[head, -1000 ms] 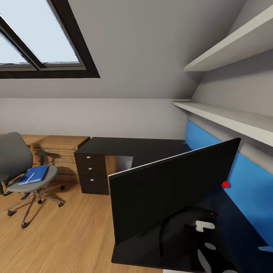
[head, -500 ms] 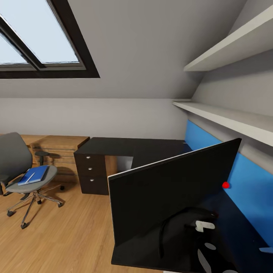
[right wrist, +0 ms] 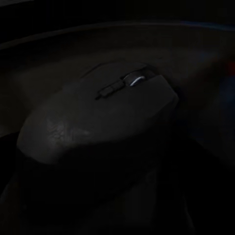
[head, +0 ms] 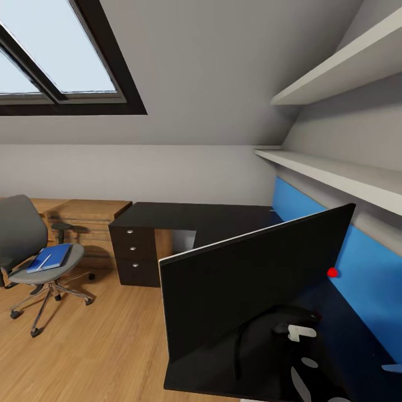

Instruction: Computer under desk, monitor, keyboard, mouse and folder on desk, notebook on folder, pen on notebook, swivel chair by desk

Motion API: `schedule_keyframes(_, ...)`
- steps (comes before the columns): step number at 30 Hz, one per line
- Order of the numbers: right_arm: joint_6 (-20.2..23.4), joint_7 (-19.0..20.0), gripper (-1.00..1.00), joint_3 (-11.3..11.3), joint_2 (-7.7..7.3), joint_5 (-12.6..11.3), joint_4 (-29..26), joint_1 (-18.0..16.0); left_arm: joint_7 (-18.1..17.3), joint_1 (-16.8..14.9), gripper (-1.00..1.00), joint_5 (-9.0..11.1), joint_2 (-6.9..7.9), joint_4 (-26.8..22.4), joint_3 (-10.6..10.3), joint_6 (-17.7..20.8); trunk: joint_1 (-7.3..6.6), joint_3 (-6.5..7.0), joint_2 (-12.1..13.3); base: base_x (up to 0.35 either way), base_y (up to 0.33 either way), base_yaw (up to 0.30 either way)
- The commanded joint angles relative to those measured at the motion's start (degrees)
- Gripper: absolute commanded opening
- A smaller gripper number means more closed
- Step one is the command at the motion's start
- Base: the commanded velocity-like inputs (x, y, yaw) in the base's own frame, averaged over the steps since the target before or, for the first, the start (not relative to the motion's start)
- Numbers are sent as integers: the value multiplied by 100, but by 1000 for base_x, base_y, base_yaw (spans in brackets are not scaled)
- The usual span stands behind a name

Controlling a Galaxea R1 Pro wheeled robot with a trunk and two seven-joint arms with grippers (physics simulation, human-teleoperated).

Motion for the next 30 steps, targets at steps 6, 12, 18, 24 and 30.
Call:
schedule_keyframes(6,-13,-7,-100,-28,4,63,381,-3,36,-5,100,61,5,2,-33,-33,1,-7,-3,0,0,0)
schedule_keyframes(12,-13,-7,-100,-28,4,63,381,-3,36,-5,100,61,5,2,-33,-36,1,-7,-3,0,0,0)
schedule_keyframes(18,-30,-7,-100,-22,13,63,390,-3,36,-5,100,69,5,2,-33,-32,1,-7,-3,-221,0,0)
schedule_keyframes(24,-36,-1,-100,-10,21,69,394,-3,36,-5,100,70,5,2,-33,-32,1,-7,-3,-334,0,0)
schedule_keyframes(30,-207,1,-100,36,28,65,390,-3,36,-5,100,68,8,2,-33,-32,1,-7,-3,-335,0,0)
